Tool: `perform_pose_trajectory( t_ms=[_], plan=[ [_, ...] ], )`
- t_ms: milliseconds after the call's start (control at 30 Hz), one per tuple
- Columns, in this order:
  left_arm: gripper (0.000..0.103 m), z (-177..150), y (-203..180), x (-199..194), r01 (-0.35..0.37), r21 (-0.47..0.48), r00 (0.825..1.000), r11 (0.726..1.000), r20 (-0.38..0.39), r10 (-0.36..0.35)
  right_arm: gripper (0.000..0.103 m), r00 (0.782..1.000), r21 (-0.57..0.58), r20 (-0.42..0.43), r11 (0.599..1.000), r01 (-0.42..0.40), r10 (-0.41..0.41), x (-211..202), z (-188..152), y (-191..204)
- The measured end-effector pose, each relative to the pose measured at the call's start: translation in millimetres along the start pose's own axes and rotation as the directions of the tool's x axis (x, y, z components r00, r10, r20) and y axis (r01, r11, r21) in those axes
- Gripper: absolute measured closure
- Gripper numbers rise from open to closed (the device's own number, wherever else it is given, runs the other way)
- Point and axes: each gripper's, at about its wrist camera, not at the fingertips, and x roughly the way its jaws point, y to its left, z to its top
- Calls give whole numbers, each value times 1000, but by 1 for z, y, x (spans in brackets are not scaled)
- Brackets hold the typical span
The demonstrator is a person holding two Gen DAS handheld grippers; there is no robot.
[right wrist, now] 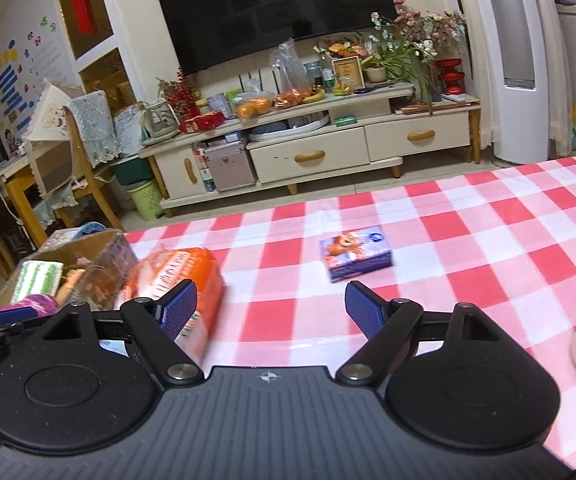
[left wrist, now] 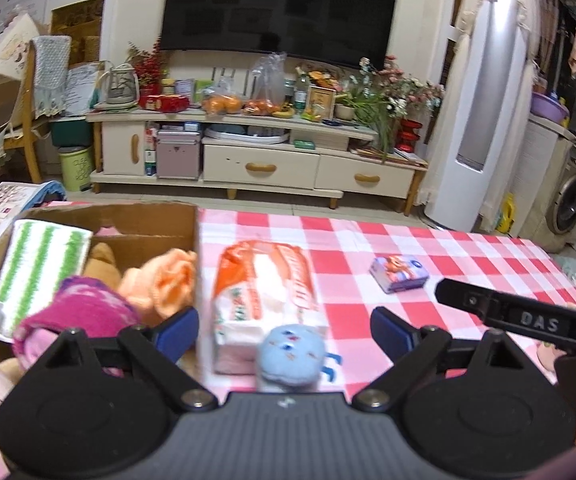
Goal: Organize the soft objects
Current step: 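Move both open tools to the bear-print tissue pack and blue plush, then grasp bear-print tissue pack with right tool while left tool grasps blue plush on white towel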
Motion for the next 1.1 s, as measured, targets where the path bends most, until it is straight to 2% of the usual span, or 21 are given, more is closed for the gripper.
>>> perform_pose_trajectory(
  t_ms=[167, 433, 667, 833, 1100],
  plan=[
    [10, -17, -29, -4, -1, 52, 1000, 999, 29, 0, 2, 999, -25, -3, 999, 41, -41, 3, -6, -19],
    [11, -54, -67, -5, -69, 91, 996, 993, 69, 63, 1, 997, -59, -43, 996, 68, -70, 25, -17, -53],
    [10, -59, -68, 17, -192, 31, 981, 981, 46, 190, 1, 996, -88, -65, 994, 59, -64, 45, -20, -69],
    [10, -59, -67, 34, -267, 10, 964, 964, 24, 266, 1, 996, -93, -77, 995, 46, -53, 58, -20, -75],
    [9, -60, -69, 54, -314, 37, 949, 949, 6, 314, 0, 997, -94, -68, 995, 30, -36, 84, -12, -82]
  ],
)
